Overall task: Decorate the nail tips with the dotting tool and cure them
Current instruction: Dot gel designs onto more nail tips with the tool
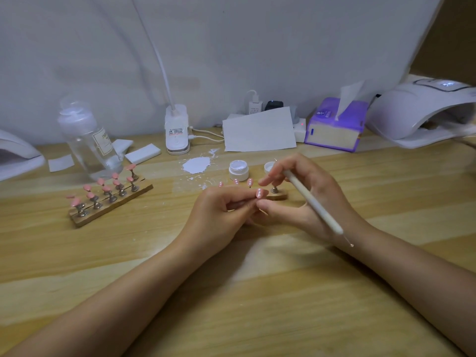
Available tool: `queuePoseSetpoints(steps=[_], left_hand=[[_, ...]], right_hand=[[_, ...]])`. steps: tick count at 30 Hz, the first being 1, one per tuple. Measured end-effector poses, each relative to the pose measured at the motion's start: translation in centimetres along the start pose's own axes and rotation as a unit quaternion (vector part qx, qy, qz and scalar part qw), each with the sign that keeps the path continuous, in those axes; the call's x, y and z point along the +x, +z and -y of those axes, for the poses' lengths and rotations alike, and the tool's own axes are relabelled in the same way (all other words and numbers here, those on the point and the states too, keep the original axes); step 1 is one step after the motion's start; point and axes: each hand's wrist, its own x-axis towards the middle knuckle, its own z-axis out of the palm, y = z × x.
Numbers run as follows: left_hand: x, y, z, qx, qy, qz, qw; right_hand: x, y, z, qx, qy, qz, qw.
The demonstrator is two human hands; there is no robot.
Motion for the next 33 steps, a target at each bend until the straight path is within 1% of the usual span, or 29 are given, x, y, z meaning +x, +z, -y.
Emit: queuePoseSetpoints(steps=[11,14,16,20,22,27,33], left_hand=[[0.0,0.0,-0.3,0.007,0.001,0.001,1.000],[0.0,0.1,-0.4,-0.017,-0.016,0.007,1.000],[-0.1,0.1,-0.4,-0.029,-0.033,0.004,0.999],[-0.1,0.3,-0.1,-0.012,-0.046,0.006,0.999],[-0.1,0.3,-0.2,0.002,-0.039,0.012,0.999],[-0.1,0.2,-0.2,0.019,-0.037,0.020,0.999],[0.0,0.3,-0.2,0.036,-0.037,0.020,0.998]], right_hand=[[0.0,0.5,-0.3,-0.002,-0.011,-0.012,1.000],[0.1,0.4,-0.1,0.040,0.010,-0.026,0.999],[0.4,0.3,-0.1,0.076,0.027,-0.049,0.996],[1.2,0.0,-0.7,0.118,0.055,-0.100,0.986],[1.6,0.1,-1.1,0.090,0.055,-0.096,0.990],[1.7,0.5,-1.8,-0.014,0.043,-0.055,0.997],[1.7,0.5,-1.7,-0.064,0.040,-0.041,0.996]])
